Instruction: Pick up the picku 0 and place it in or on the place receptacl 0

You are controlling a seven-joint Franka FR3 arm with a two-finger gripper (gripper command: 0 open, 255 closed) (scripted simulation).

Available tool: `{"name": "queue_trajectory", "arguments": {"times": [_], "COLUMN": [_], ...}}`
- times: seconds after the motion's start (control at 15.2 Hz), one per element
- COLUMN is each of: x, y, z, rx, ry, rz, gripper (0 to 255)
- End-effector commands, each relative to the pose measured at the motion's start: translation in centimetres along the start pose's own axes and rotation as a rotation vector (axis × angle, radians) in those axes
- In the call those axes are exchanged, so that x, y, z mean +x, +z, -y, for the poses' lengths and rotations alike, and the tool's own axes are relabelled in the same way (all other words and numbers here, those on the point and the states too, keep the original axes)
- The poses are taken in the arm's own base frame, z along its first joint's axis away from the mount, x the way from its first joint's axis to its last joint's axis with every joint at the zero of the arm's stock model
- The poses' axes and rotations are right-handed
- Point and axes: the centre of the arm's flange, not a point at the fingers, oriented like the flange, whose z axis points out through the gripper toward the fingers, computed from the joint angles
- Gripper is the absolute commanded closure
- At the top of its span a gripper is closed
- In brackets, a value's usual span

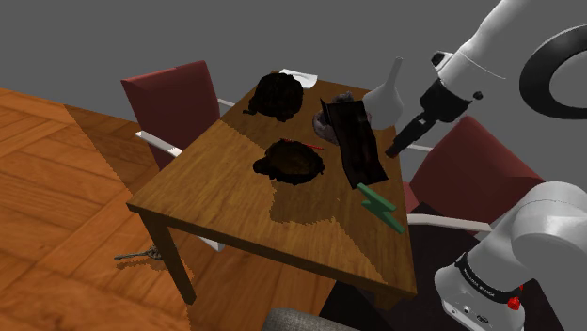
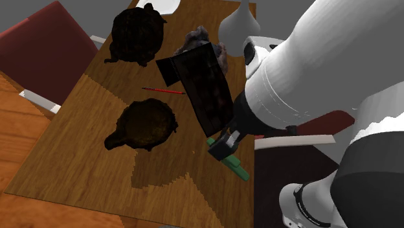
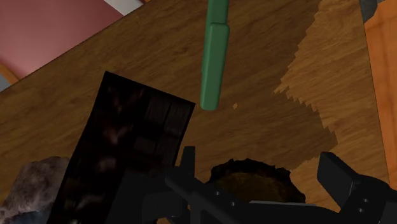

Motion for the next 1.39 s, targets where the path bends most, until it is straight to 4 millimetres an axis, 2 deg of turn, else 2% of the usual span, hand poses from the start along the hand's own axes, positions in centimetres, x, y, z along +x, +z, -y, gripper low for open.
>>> {"name": "queue_trajectory", "arguments": {"times": [0.0,0.73,1.19,1.32], "x": [-0.3,-2.7,-3.6,-3.7], "y": [2.7,16.2,19.7,20.0], "z": [-0.1,-1.6,-1.9,-1.9], "rx": [-0.012,-0.076,-0.076,-0.076], "ry": [0.011,0.067,0.067,0.067], "rz": [0.046,0.25,0.25,0.25], "gripper": [0,0,0,0]}}
